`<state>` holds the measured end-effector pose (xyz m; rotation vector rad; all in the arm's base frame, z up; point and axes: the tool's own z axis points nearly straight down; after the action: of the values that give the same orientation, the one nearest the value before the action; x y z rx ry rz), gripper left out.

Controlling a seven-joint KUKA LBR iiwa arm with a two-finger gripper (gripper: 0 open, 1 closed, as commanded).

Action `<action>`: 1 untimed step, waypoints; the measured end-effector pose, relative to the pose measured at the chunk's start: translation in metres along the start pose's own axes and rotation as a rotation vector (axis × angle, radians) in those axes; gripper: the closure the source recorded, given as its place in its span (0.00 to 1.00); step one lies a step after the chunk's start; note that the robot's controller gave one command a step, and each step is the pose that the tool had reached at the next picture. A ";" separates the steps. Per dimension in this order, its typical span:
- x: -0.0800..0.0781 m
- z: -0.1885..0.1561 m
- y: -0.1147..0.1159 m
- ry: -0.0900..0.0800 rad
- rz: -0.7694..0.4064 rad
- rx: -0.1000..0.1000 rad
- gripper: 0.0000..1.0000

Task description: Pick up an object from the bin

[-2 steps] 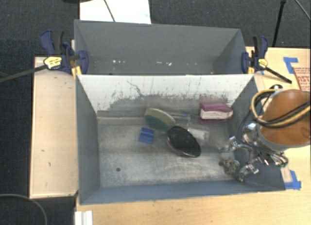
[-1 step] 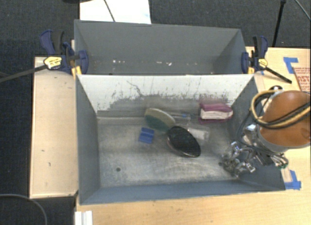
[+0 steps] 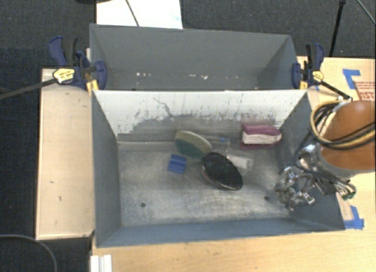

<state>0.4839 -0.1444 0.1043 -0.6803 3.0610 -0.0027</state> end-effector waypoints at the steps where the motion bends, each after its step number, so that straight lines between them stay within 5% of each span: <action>1: -0.002 -0.024 0.000 0.000 0.002 0.000 1.00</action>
Offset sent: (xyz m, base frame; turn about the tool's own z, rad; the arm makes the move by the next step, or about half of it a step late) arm 0.0001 0.0001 0.0220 0.0000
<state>0.4854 -0.1440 0.1278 -0.6776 3.0611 -0.0031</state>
